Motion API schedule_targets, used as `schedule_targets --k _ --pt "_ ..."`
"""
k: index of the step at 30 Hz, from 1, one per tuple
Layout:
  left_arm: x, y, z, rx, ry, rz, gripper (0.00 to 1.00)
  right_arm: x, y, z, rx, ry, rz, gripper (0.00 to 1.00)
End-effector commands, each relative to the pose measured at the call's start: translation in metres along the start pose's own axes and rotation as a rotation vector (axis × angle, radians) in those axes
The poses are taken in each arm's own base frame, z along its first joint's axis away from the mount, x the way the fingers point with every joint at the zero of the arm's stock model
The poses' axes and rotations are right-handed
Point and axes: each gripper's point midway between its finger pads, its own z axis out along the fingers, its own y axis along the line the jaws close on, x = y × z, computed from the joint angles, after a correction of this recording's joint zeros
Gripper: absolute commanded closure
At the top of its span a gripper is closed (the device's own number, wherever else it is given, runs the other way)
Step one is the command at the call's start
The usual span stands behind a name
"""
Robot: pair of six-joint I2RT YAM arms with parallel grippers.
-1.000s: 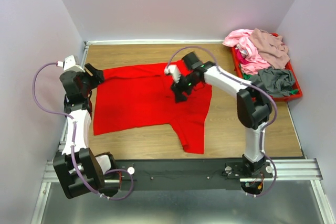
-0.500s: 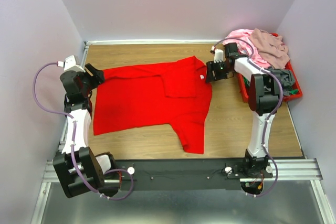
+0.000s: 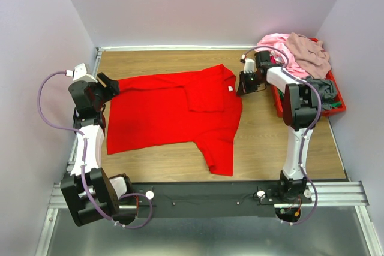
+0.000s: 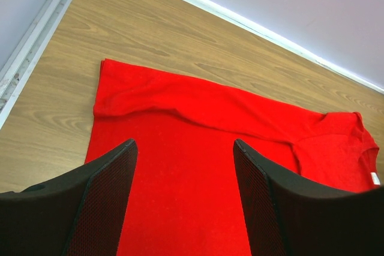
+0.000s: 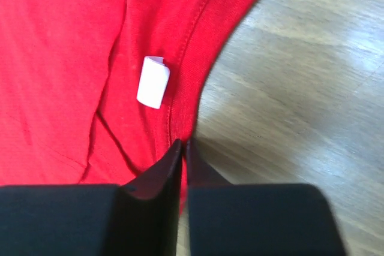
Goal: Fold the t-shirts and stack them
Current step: Fold the tshirt
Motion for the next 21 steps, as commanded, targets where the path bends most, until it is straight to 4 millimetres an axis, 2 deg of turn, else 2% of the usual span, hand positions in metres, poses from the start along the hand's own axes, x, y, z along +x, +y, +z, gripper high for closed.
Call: schedule_targets --k 1,2,4,5,7,9,13,14,15,16,17,18,21 --pt "0.002 -0.007 -0.001 0.032 -0.001 0.012 0.27 0.018 -0.035 -0.003 0.093 0.041 0.069 0.93" --pt "0.002 -0.007 -0.001 0.033 0.001 0.010 0.27 0.018 -0.048 -0.010 0.122 0.031 0.084 0.97" --pt "0.003 -0.007 -0.001 0.035 0.005 0.009 0.27 0.020 -0.059 -0.015 0.144 0.028 0.097 0.99" --pt "0.003 -0.007 0.000 0.038 0.008 0.009 0.27 0.022 -0.069 -0.020 0.158 0.024 0.111 1.00" --pt "0.006 -0.007 0.001 0.041 0.015 0.003 0.27 0.024 -0.072 -0.021 0.167 0.027 0.112 1.00" --pt "0.008 -0.008 0.002 0.046 0.024 -0.002 0.27 0.026 -0.089 -0.031 0.191 0.014 0.139 1.00" --pt "0.017 -0.006 0.007 0.052 0.056 -0.018 0.27 0.027 -0.087 -0.032 0.163 0.013 0.131 0.99" --pt "0.025 -0.006 0.010 0.062 0.082 -0.029 0.27 0.026 -0.083 -0.032 0.138 0.012 0.125 0.83" --pt "0.028 -0.006 0.012 0.066 0.095 -0.034 0.29 0.026 -0.081 -0.033 0.133 0.013 0.122 0.74" --pt "0.031 -0.005 0.015 0.068 0.107 -0.039 0.29 0.024 -0.080 -0.035 0.129 0.010 0.115 0.57" --pt "0.041 -0.002 0.020 0.067 0.141 -0.059 0.30 0.023 -0.079 -0.036 0.125 0.008 0.103 0.52" --pt "0.043 -0.002 0.024 0.069 0.150 -0.064 0.33 0.020 -0.076 -0.040 0.116 -0.003 0.092 0.48" --pt "0.051 0.001 0.046 0.077 0.201 -0.100 0.40 0.014 -0.070 -0.045 0.095 -0.022 0.076 0.45"
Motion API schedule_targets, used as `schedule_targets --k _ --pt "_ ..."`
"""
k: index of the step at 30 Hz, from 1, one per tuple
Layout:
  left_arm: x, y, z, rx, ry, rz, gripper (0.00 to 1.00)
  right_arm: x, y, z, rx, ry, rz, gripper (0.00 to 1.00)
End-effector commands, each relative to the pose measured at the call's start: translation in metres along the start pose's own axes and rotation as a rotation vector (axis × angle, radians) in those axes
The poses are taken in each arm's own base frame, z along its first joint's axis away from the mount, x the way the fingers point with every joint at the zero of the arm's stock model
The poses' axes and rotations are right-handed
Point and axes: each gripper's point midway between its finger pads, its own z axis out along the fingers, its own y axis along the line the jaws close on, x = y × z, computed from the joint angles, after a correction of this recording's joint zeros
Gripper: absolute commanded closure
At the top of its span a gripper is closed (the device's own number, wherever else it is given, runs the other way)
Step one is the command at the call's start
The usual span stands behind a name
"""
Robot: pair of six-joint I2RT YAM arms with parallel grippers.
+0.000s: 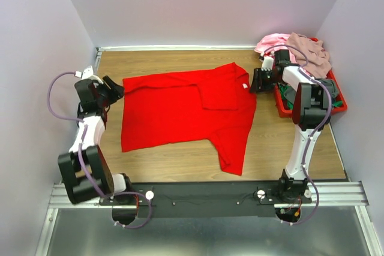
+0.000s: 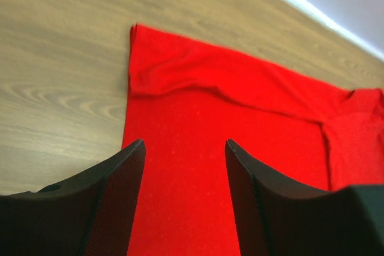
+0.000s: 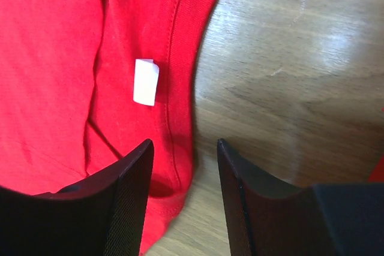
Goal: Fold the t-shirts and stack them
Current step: Fold the tshirt
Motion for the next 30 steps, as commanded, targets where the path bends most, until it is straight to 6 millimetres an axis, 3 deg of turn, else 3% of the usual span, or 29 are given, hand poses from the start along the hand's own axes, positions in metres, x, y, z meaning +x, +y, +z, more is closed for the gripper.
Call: schedule_targets --k 1,2,3,7,8,9,15,23,30 --pt "0.004 -0.008 0.029 0.063 0.070 -0.043 0.45 0.014 -0.001 -0.007 0.000 0.039 -0.011 0.45" --pt "0.016 -0.001 0.042 0.050 0.114 -0.068 0.46 0.014 0.000 -0.007 -0.009 0.039 -0.010 0.45" --pt "0.004 -0.006 0.051 0.059 0.098 -0.062 0.48 0.015 0.000 -0.007 -0.011 0.042 -0.009 0.45" --pt "0.009 -0.011 0.091 0.042 0.151 -0.056 0.68 0.018 0.001 -0.005 -0.022 0.050 -0.005 0.45" --pt "0.022 -0.010 0.104 0.023 0.184 -0.051 0.71 0.019 0.003 -0.004 -0.029 0.051 -0.004 0.45" --pt "0.016 -0.013 0.112 0.015 0.182 -0.038 0.76 0.020 0.004 -0.003 -0.037 0.052 -0.003 0.45" --pt "0.031 -0.008 0.148 -0.049 0.245 0.047 0.80 0.020 0.005 -0.002 -0.045 0.054 -0.004 0.45" --pt "0.073 0.010 0.159 -0.077 0.384 0.097 0.82 0.022 0.006 -0.001 -0.054 0.059 -0.009 0.45" --pt "0.103 0.009 0.142 -0.051 0.466 0.106 0.83 0.020 0.005 -0.004 -0.051 0.053 -0.014 0.44"
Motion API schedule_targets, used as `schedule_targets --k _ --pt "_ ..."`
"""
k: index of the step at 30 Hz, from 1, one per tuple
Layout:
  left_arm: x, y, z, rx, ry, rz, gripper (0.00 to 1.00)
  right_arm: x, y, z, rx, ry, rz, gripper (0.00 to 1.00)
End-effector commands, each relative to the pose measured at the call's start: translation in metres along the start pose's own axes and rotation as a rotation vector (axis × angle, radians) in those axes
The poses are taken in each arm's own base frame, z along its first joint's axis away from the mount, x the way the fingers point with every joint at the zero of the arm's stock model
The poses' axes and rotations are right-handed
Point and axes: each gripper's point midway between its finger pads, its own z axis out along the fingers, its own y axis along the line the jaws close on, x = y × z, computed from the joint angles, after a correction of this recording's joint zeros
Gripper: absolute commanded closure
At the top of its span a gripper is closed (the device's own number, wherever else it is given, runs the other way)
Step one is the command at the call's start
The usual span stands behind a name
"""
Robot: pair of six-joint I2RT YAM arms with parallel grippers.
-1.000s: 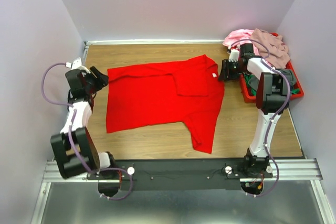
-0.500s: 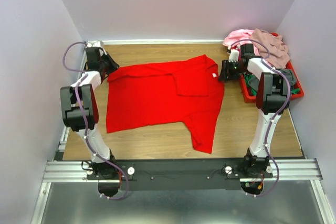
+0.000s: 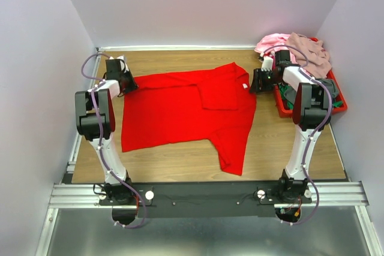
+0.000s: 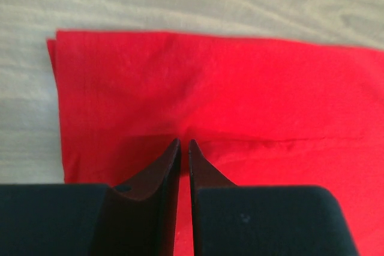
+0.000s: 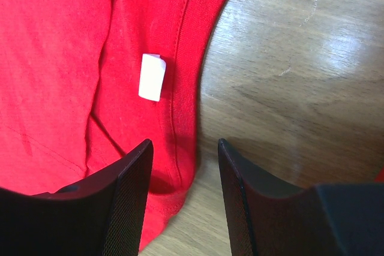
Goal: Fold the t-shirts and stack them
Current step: Fold the tshirt
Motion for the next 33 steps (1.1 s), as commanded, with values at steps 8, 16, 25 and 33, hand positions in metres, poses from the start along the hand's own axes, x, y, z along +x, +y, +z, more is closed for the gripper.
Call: schedule_targets --k 8,16,25,33 --pt "-0.007 0.006 -0.044 -0.107 -0.053 0.059 0.80 0.013 0.004 -0.010 -0.007 0.037 -0.001 0.41" --pt "-0.074 -0.024 -0.167 -0.120 -0.422 0.014 0.34 -0.010 0.018 -0.041 -0.005 -0.038 -0.122 0.31" --pt "0.033 -0.040 -0.225 0.262 -0.355 -0.328 0.02 -0.024 0.085 -0.092 -0.101 -0.154 -0.420 0.15" --pt "0.130 -0.015 -0.203 -0.024 -0.011 -0.564 0.06 0.031 0.193 -0.144 -0.449 -0.421 -0.894 0.00"
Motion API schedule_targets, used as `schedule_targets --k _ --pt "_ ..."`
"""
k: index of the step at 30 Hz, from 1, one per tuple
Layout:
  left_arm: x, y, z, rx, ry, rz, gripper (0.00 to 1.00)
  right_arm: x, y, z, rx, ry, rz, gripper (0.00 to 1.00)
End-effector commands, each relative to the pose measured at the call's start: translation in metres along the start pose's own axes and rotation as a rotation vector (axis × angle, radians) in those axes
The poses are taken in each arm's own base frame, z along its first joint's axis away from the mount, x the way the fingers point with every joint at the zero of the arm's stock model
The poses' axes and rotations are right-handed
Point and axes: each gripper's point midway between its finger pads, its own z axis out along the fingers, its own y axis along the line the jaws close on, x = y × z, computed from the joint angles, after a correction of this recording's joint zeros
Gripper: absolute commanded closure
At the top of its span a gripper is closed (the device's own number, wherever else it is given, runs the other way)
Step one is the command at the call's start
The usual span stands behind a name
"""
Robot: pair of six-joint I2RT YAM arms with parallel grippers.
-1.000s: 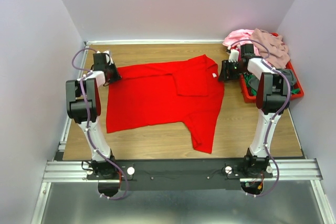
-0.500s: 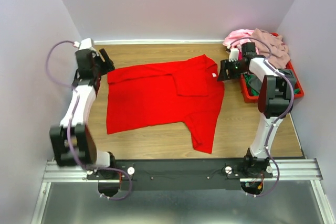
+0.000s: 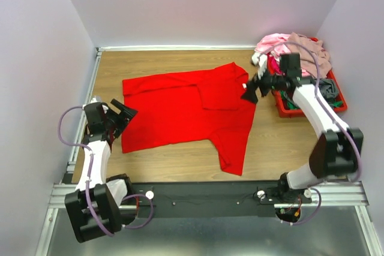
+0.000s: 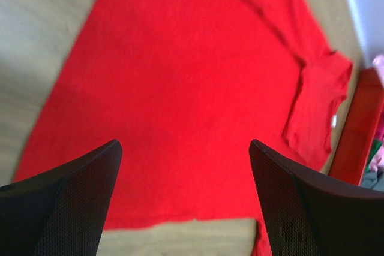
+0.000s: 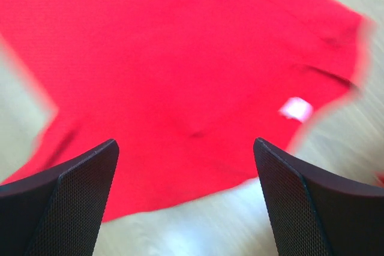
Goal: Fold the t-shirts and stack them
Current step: Fold the tshirt
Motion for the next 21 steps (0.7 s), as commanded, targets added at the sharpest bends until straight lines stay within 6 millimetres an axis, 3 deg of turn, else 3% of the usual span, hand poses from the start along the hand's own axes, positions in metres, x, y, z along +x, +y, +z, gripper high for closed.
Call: schedule_targets --k 1,3,6,7,9,13,17,21 --pt "0.037 0.012 -0.012 -0.193 0.152 -0.052 0.10 -0.011 0.091 -0.019 -0.343 -0.275 -0.233 0.00" --pt "0.055 0.025 -0.015 -0.284 0.211 -0.047 0.12 0.003 0.120 -0.011 -0.434 -0.274 -0.262 0.03" --pt "0.073 0.032 -0.019 -0.330 0.241 -0.067 0.26 0.035 0.152 0.003 -0.498 -0.169 -0.354 0.09" --pt "0.077 0.039 -0.020 -0.361 0.241 -0.076 0.35 0.040 0.151 0.006 -0.488 -0.140 -0.359 0.09" --pt "0.080 0.051 -0.020 -0.420 0.238 -0.081 0.39 0.044 0.147 0.011 -0.483 -0.109 -0.317 0.11" --pt "0.094 0.068 -0.016 -0.507 0.286 -0.115 0.40 0.044 0.130 0.020 -0.436 -0.043 -0.267 0.10" --pt "0.088 0.073 -0.007 -0.560 0.242 -0.152 0.39 0.052 0.127 0.023 -0.425 -0.015 -0.251 0.10" --pt "0.101 0.080 -0.008 -0.599 0.284 -0.155 0.36 0.055 0.123 0.025 -0.406 0.004 -0.256 0.10"
